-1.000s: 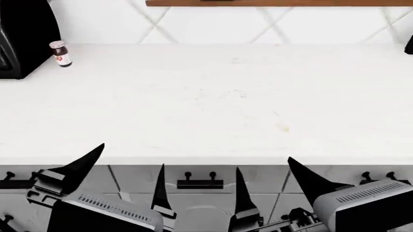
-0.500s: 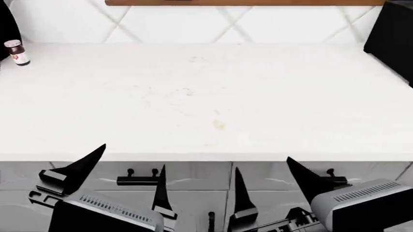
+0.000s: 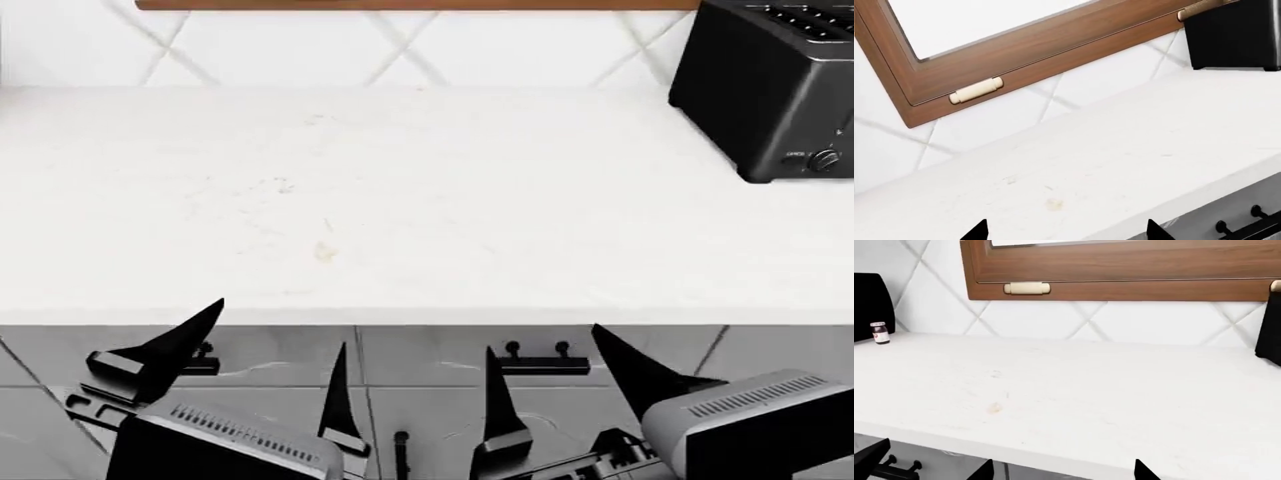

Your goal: Pick the canned food and peanut butter from the counter and place them in the cabinets closest to them.

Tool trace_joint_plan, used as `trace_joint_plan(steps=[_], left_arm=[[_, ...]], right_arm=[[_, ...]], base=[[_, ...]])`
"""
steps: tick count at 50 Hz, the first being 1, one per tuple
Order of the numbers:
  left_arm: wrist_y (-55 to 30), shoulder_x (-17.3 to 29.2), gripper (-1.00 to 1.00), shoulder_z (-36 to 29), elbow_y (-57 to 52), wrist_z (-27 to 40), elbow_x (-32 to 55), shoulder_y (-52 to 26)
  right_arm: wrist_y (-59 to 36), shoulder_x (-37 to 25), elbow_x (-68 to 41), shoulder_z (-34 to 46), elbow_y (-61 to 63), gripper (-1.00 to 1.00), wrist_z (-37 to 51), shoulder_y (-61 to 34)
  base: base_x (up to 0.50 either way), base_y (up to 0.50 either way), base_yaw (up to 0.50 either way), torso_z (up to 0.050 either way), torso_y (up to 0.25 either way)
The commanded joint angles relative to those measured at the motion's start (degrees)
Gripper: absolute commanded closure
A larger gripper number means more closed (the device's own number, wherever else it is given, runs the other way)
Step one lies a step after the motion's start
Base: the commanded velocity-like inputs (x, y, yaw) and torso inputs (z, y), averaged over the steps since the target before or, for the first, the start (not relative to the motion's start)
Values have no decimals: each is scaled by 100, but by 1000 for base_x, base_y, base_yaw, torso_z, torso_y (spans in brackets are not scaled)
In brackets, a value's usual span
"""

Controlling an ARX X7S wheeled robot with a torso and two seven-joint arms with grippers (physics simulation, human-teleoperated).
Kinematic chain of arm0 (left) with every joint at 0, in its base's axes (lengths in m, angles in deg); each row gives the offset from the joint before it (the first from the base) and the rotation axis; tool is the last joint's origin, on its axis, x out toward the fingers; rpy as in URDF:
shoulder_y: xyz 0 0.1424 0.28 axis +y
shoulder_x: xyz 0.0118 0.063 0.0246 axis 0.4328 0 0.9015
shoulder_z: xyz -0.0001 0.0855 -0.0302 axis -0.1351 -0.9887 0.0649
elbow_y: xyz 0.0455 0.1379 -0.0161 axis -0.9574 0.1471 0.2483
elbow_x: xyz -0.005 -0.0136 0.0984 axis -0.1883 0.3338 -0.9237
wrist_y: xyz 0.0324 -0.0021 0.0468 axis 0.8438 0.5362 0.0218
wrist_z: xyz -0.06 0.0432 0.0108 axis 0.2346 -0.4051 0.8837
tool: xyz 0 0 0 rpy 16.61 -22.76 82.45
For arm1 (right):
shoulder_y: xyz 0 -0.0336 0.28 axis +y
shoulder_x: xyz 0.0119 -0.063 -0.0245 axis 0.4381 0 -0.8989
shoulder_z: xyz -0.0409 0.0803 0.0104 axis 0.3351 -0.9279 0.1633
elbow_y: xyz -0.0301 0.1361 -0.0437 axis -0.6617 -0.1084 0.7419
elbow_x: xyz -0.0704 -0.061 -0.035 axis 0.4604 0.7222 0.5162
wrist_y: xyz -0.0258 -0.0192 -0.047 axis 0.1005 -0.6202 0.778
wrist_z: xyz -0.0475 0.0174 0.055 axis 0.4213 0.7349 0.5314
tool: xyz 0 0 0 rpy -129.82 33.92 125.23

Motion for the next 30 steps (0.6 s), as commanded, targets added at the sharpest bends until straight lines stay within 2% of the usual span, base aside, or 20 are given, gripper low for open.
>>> trace_joint_plan(steps=[1,30], left_arm=[[-20,-66,-100,-38,14,36,20,-24],[22,-69,-100,-69,38,16,-21,4]], right_arm=[[10,-19,-21,-3,-7,-100,-29,-17],[5,10,-8,-5,-6,-100,-31,-6]], base=[[-35,-500,0,0,0],[-40,-500,0,0,0]])
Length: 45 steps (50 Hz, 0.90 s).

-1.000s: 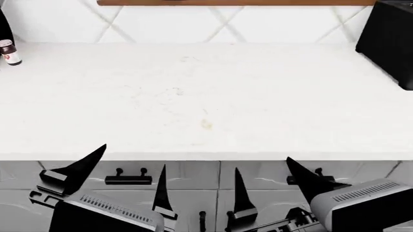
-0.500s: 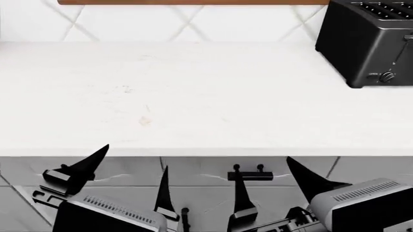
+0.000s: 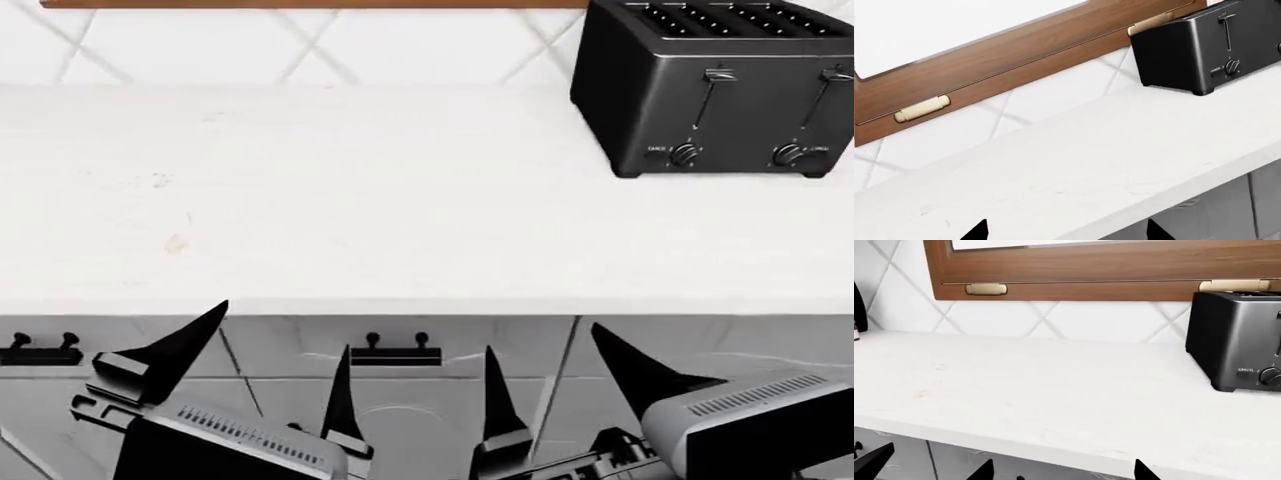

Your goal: Pick the canned food and peanut butter from the counter and place them in the cabinets closest to them.

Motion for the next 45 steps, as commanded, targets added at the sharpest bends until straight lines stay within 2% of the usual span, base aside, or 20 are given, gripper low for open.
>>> trace_joint_plan(steps=[1,45], left_arm=[[11,-11,-100,-9,4,1,-10,9],[15,-34,-100,-96,-39,64,-4,-61]], right_arm=[[-2,17,5,1,0,-100,2,6],[8,21,62,52,21,-100,-17,12]], base=[[-40,-500,0,0,0],[-41,-500,0,0,0]])
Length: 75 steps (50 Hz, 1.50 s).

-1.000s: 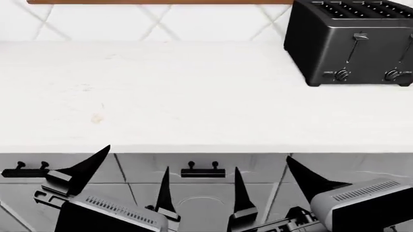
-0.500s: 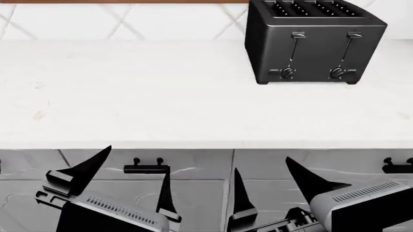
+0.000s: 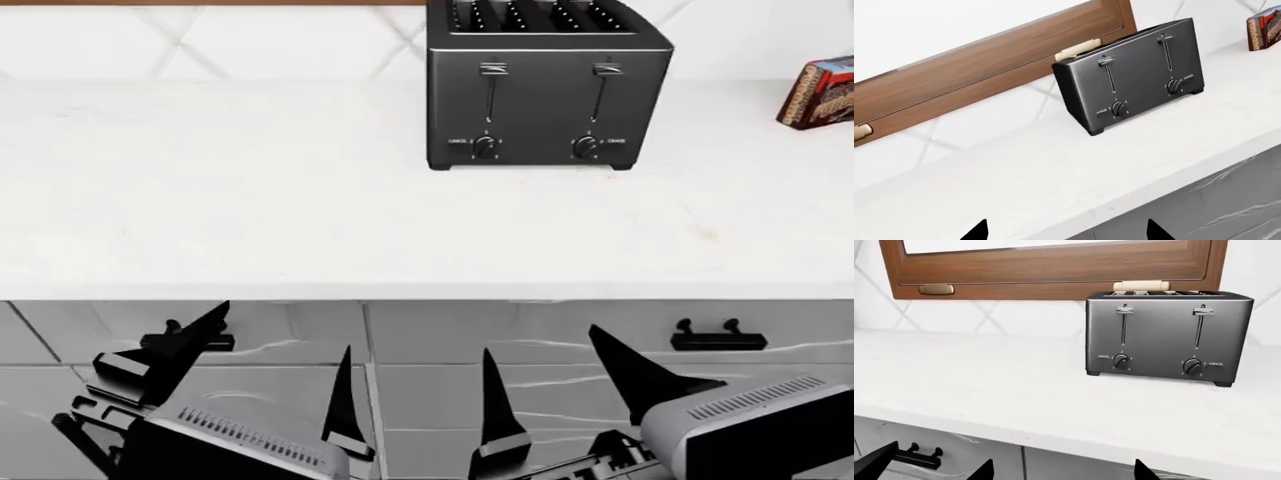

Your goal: Pick the canned food and peanut butter from the counter and place them in the cabinets closest to them.

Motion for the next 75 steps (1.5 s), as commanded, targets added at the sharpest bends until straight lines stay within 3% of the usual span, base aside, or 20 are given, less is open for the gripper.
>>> trace_joint_plan(steps=[1,75], left_arm=[[14,-2,-100,-43,-11,22,-21,-14],[31,-91,-100,-102,36,38,-12,-10]], right_arm=[[0,11,13,22,14,-100,5,-10],[69,58,23,62,-63,-100,-97,5]], base=[[-44,-500,0,0,0],[-37,-500,0,0,0]])
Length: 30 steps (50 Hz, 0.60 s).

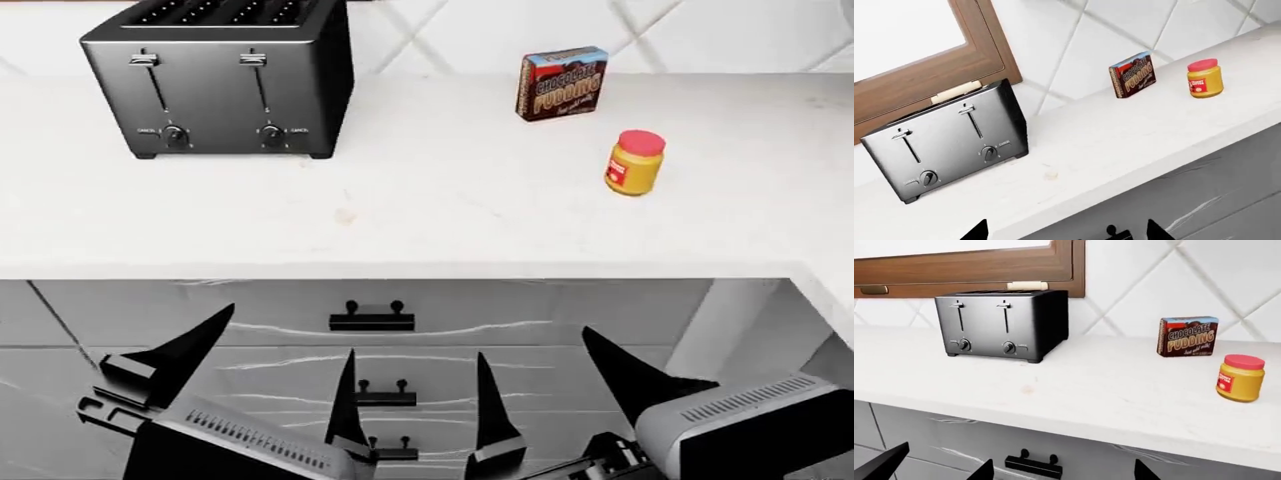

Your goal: Pick the canned food and peanut butter from the counter and place them in the cabinets closest to them.

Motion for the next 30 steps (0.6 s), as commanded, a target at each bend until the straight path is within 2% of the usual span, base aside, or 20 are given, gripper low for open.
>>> trace_joint_plan(steps=[1,28,30], left_arm=[[7,1,-100,4,9,-9,-9,17],[-44,-26,-100,22,-18,28,69,-47],[-37,-26,-100,20,-10,23,61,-36]], right_arm=[[-21,21,-17,-21,-12,-100,-1,2],[-54,-5,-2,-8,47,-100,33,-41],[-60,-1,19,-2,44,-100,47,-37]], base=[[-33,-500,0,0,0],[-20,-500,0,0,0],[-1,-152,0,0,0]])
